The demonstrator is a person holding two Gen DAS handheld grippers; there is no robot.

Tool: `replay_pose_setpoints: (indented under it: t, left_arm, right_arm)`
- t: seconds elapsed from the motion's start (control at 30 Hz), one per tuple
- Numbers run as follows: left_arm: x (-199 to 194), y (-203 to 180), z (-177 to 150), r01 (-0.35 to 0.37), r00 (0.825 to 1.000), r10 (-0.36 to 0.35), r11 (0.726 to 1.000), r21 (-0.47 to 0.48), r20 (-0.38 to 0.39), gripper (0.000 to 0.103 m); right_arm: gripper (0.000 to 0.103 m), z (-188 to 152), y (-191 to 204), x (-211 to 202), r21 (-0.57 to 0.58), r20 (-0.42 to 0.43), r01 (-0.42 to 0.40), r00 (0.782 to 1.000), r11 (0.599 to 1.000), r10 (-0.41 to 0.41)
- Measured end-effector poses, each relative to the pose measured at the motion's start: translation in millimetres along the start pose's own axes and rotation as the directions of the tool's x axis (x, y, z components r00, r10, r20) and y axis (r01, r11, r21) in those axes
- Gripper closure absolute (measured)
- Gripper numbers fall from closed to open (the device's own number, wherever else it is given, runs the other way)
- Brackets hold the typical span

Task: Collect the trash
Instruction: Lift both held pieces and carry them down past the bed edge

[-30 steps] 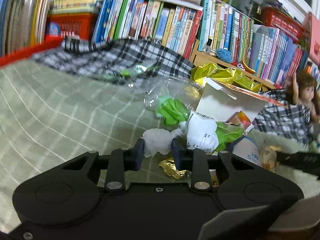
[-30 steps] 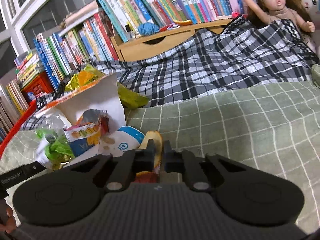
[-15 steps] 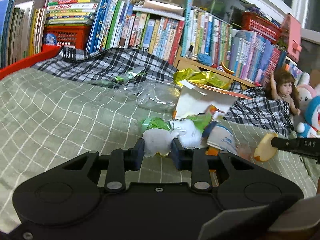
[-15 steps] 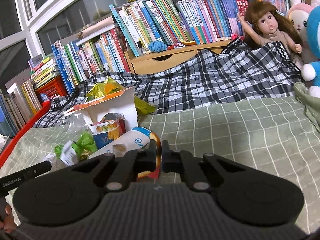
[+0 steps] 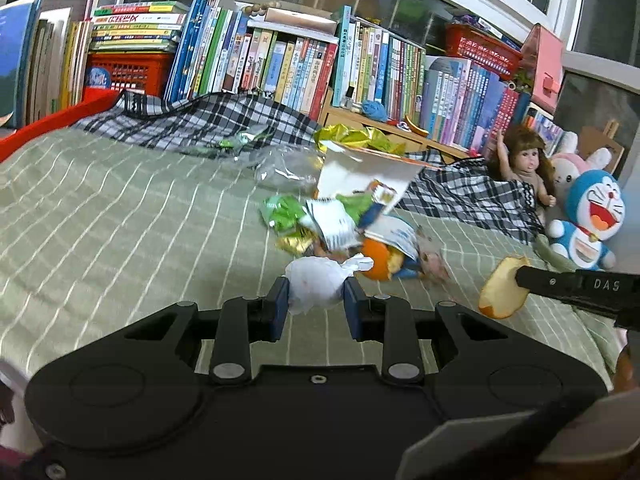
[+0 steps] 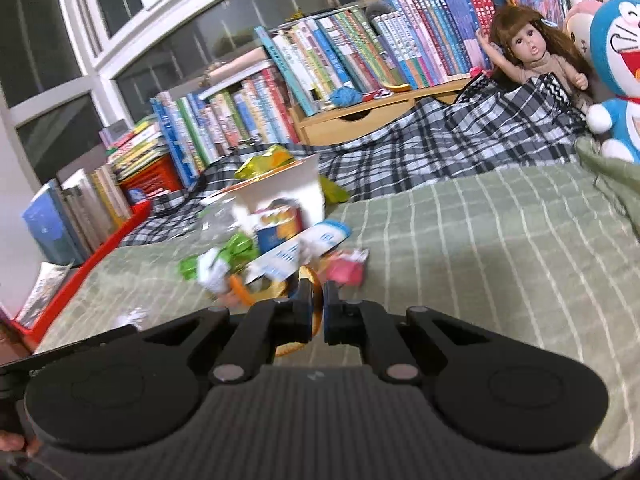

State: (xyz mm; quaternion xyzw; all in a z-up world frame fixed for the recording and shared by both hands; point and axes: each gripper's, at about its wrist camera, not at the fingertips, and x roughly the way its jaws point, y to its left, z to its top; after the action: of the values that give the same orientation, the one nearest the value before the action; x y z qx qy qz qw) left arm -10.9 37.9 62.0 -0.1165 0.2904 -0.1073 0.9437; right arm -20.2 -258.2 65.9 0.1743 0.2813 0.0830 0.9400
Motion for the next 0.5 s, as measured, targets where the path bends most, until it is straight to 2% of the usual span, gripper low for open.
replay_pose_setpoints:
  t: [0.3, 0.5]
  left_arm:
    - [-42.4, -7.7, -38.7, 0.038, 0.999, -0.037, 0.999, 0.01, -0.011, 0.075]
    - [-58.7, -14.3, -75.8, 0.0, 0.996, 0.0, 1.0, 0.0, -0.093, 0.075]
  right_arm:
    - [0.095, -41.4, 15.8, -31.6, 0.002, -0.012, -0.058, 0.998, 0.998, 0.059]
    - [0.095, -74.1, 26.4, -44.0, -0.015, -0.054, -0.071, 0.996, 0.997, 0.07]
